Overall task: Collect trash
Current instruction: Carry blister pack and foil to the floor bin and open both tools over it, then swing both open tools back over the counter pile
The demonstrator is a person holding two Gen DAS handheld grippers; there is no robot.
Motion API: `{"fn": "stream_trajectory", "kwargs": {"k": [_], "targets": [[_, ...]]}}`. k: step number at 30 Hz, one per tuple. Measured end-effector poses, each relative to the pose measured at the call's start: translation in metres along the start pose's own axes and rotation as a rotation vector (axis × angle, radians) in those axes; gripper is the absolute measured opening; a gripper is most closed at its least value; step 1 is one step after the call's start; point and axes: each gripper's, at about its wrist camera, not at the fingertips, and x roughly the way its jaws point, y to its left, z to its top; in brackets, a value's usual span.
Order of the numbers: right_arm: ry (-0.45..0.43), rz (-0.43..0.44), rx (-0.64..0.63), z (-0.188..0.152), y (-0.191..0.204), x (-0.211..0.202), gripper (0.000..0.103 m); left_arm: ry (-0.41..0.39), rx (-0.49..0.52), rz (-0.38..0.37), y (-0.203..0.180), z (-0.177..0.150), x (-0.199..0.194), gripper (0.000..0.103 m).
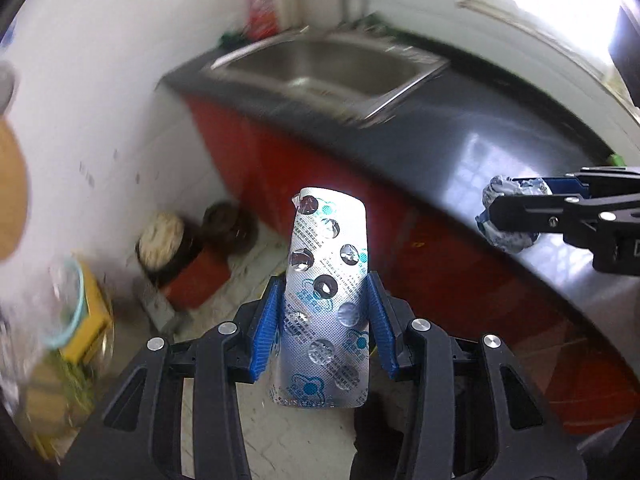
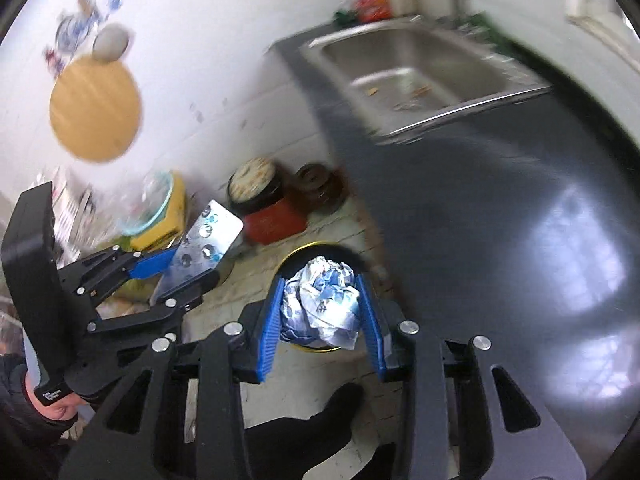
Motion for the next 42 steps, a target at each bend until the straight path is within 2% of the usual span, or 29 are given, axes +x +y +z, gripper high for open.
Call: {"fn": "stream_trajectory", "kwargs": {"k": [2,8,17,22,23,25,27,31,37,42], "targets": [[0.035,0.005,0.003,0.004,0.010,0.021,0.037,0.025,-0.031,-0.006,0.015,-0.007,0.016,0.042],[0.120,-0.013,0.030,0.021,0.016,0.082,0.037,0.084,-0.042,-0.045,0.034,-0.018,0.067,0.042],[0.174,-0.038,0.044,0.038,0.008,0.126,0.037,0.116,-0.038,-0.078,0.043,-0.024,0.101,0.043],[0.172,-0.041,0.050,0.043,0.007,0.129,0.039,0.110,-0.038,-0.096,0.044,-0.020,0.107,0.045],[0.173,-0.040,0.052,0.043,0.007,0.128,0.041,0.109,-0.033,-0.101,0.043,-0.019,0.108,0.047],[0.173,-0.043,0.050,0.045,0.007,0.129,0.054,0.114,-0.024,-0.092,0.043,-0.018,0.111,0.054],[0.169,-0.044,0.049,0.046,0.007,0.127,0.056,0.125,-0.030,-0.102,0.043,-0.019,0.113,0.061],[0.174,-0.032,0.052,0.046,0.006,0.126,0.058,0.131,-0.039,-0.098,0.044,-0.022,0.114,0.065],[0.166,-0.020,0.047,0.045,0.009,0.119,0.061,0.118,-0.047,-0.092,0.044,-0.022,0.106,0.065],[0.123,-0.025,0.057,0.045,0.004,0.094,0.062,0.104,-0.043,-0.087,0.039,-0.019,0.093,0.066]]}}
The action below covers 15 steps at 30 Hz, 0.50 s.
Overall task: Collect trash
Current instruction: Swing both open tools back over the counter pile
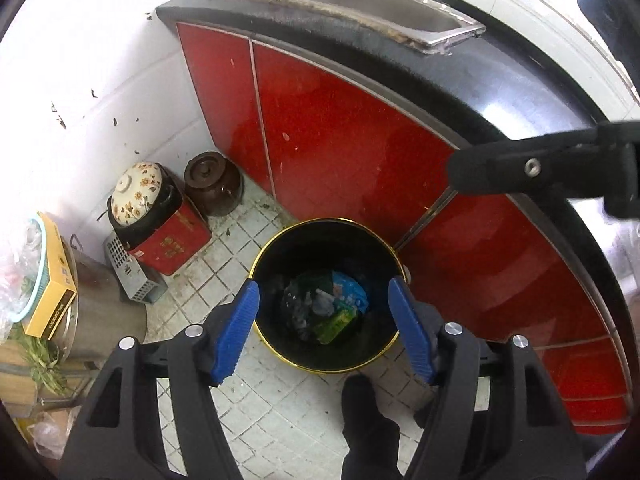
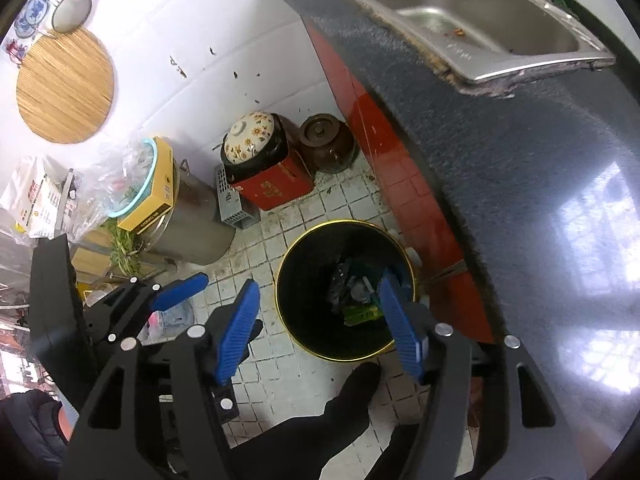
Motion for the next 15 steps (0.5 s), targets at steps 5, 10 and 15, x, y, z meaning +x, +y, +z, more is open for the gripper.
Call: {"fn": "stream_trajectory", "kwargs": {"k": [5,10,15], "targets": [[-0.100,-0.057,0.023,-0.019,-0.029,-0.059,0.072,-0.038,0.072,0.030,-0.030,0.009,-0.026,0.088],[-0.230,-0.159,0.173,-0.062,-0.098,-0.145,0.080,-0.062,0.169,-0.024,-0.080,0.024,-0.048,0.091],[-0.366,-0.327,0.379,-0.138,-0.180,-0.242,0.081,-0.106,0.352,-0.161,-0.180,0.042,-0.072,0.091]]}}
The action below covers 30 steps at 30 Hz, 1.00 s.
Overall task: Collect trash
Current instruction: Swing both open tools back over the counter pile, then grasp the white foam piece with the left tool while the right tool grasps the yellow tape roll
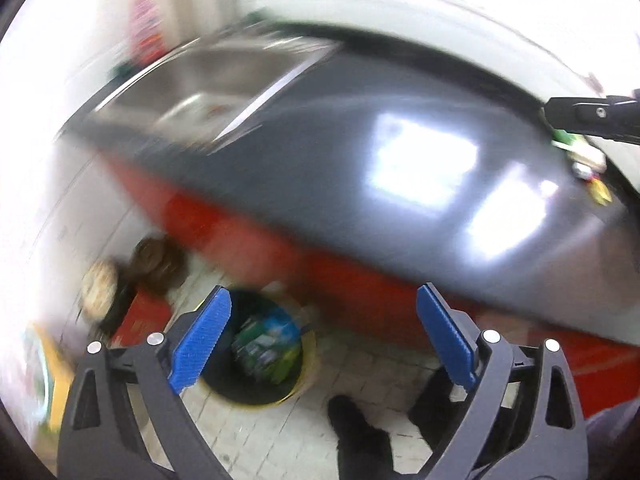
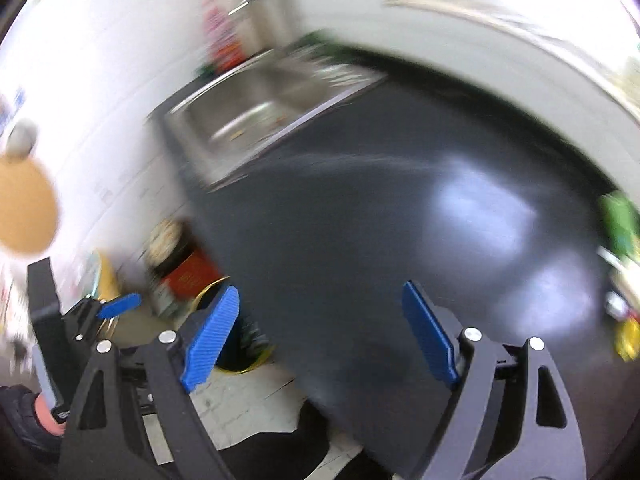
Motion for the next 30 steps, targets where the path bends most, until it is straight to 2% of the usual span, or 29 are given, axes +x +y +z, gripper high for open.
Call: {"fn": "stream_trajectory", "kwargs": {"k": [6,10,15,20,25,30], "targets": [[-0.109,-0.201,0.232,-0.038,-0.148,-0.083,0.082,-0.075,0.276,-0.187,-0.142,0.061,-0.001,0.091],[-0.133,-0.272,0.336,-0.076,-0.216,-0.120,0.083,-0.124,0.430,-0.288,-0.233,0.085,-0.001,0.091],[-0.143,-0.309,0.416,-0.109,-0.281,-0.144,0.083,-0.162,0.563,-0.333,-0.311,0.098,0.000,0.091],[-0.136,-0.294,0.421,-0.112,-0.312,-0.140,0.083,-0.169,0.644,-0.347,-0.357,0.108,0.012,0.091],[-0.098,-0.254,0.399,-0.109,-0.332,-0.124,0.082,-0.191,0.710,-0.351,-0.378,0.123,0.034,0.091],[-0.055,-0.231,0.369,-0.101,-0.350,-0.104,0.082,-0.225,0.835,-0.360,-0.407,0.144,0.064,0.091]]}}
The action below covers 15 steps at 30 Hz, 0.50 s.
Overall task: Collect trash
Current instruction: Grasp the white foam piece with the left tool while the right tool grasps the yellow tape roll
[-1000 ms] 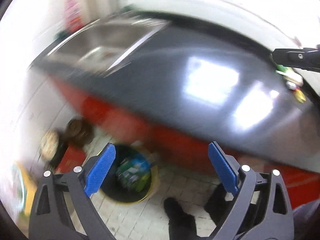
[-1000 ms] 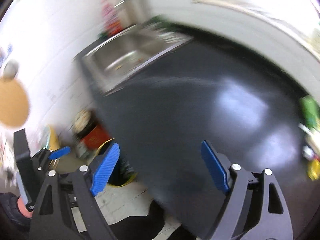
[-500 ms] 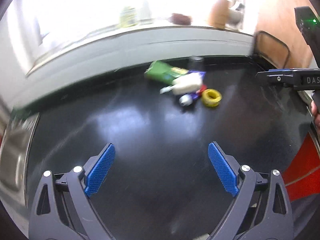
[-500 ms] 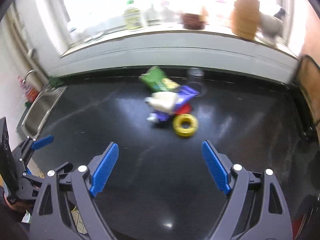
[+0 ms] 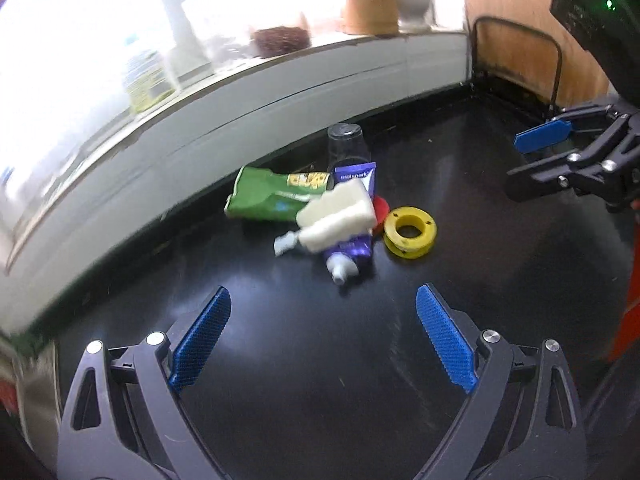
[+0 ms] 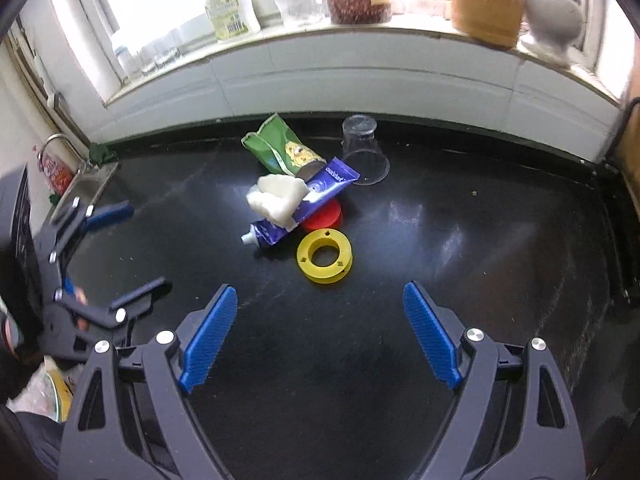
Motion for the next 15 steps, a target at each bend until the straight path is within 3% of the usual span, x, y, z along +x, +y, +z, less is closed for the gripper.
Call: {"fn": "stream_trajectory", "kwargs": {"k": [7,15], "targets": [[0.097,0.022,-0.029,0.014,-0.015,0.051,0.082,0.028,0.139,-0.057,0.007,0.034,0.066,0.091],[0.164,0.051,-0.099,0.018,-0.019,0.108,0.082,0.069,0.273,-0.204,0.006,0.047,0.130,0.091]]}}
